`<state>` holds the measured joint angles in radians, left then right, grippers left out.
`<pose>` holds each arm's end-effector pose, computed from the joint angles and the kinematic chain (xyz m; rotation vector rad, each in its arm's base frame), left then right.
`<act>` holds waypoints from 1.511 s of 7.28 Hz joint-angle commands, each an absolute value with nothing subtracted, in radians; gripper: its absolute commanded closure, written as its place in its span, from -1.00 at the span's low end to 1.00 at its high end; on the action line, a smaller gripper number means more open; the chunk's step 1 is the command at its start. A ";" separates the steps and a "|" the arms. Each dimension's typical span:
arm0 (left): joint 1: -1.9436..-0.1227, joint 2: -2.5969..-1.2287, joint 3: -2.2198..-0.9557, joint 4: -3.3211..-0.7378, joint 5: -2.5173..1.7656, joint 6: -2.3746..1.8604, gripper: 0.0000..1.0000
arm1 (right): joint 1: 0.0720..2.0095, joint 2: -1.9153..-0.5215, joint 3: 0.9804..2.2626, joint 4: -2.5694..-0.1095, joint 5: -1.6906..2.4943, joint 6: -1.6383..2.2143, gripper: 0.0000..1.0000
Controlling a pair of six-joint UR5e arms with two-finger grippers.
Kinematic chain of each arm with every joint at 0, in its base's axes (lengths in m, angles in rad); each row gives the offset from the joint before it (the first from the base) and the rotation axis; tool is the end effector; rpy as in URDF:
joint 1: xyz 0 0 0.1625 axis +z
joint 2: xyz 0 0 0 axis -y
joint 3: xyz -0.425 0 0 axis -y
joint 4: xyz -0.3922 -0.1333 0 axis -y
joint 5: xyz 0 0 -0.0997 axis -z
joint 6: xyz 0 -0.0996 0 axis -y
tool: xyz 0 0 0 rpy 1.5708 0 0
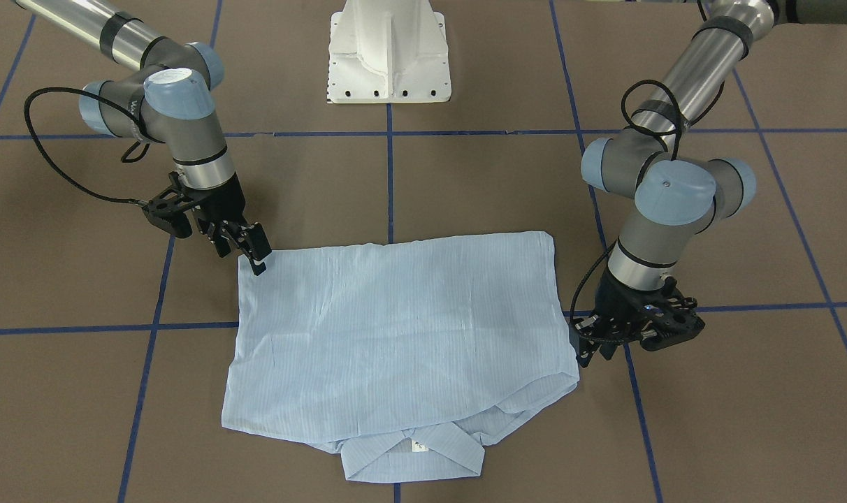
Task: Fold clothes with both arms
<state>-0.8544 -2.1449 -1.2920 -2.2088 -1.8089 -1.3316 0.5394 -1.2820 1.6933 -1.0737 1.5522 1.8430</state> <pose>0.4052 -0.6326 0.3827 0.2972 0.9162 -0.4564 -0.4629 -0.4346 0.3957 0.1419 -0.9222 0.7622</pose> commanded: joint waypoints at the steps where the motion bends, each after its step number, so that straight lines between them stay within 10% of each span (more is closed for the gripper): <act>1: -0.854 -2.145 -1.292 -2.209 -1.810 -1.331 -0.02 | 0.538 -1.285 1.697 -1.072 1.555 1.848 1.00; 5: -0.854 -2.143 -1.292 -2.210 -1.809 -1.331 -0.02 | 0.543 -1.287 1.744 -1.074 1.597 1.848 1.00; 11: -0.854 -2.143 -1.322 -2.210 -1.813 -1.335 -0.02 | 0.275 -1.443 2.300 -1.689 1.807 1.850 1.00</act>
<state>-0.8544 -2.1442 -1.3076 -2.2110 -1.8118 -1.3340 0.3866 -1.4325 2.1890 -1.4999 1.7711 1.8498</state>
